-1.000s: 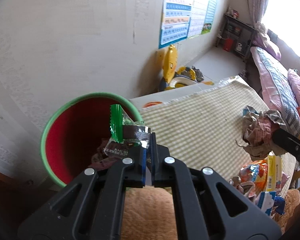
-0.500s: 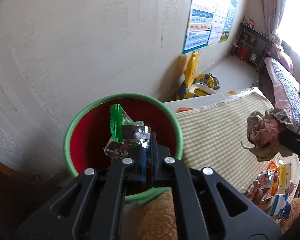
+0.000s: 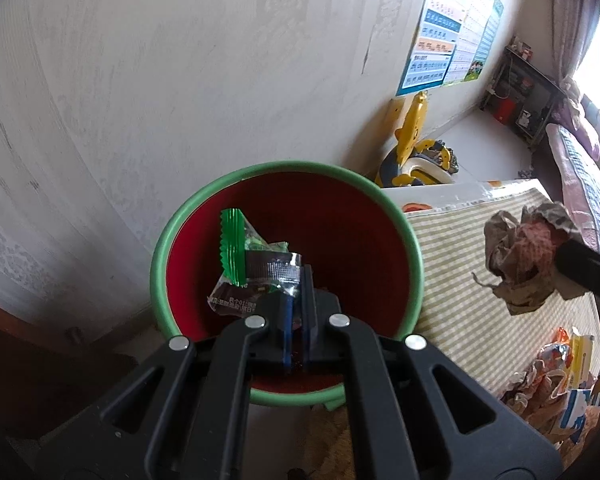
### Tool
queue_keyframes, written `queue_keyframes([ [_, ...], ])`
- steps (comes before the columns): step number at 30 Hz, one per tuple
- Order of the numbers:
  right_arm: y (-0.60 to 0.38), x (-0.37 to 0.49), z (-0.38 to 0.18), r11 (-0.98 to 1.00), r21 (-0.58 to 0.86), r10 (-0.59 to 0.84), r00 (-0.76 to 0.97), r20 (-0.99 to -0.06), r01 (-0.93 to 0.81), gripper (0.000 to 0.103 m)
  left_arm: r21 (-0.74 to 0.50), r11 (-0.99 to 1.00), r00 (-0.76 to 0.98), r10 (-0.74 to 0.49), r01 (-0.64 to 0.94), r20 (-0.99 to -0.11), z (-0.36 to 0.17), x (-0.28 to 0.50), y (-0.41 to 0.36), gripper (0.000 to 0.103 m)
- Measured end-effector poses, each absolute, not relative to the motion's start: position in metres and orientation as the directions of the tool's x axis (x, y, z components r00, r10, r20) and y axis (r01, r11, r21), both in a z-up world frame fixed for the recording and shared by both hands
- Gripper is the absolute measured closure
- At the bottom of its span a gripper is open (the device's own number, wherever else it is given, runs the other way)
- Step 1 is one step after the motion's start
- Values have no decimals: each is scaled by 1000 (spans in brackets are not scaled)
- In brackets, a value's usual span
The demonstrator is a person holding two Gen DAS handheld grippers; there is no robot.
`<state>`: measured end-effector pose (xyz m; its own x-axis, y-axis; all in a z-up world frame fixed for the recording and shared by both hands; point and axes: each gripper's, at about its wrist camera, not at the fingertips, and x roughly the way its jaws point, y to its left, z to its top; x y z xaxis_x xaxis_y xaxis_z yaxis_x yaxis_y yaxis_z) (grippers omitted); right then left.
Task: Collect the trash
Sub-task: 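Drop the green wrapper into the red bucket with the left tool while the right tool drops the foil paper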
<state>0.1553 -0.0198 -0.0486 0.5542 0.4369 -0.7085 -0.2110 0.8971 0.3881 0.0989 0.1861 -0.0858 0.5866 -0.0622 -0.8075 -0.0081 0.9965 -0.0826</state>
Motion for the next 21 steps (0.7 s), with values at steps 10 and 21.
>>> queue_keyframes([
  [10,17,186,-55,871,410,492,502,-711,-272,78,-86,996,549,-54,-33,-834,-108,118,199,100],
  [21,35,205,-66,846,438,533,465,-707,-305,55,-84,993,532,-27,-83,-846,-122,127,212,51],
])
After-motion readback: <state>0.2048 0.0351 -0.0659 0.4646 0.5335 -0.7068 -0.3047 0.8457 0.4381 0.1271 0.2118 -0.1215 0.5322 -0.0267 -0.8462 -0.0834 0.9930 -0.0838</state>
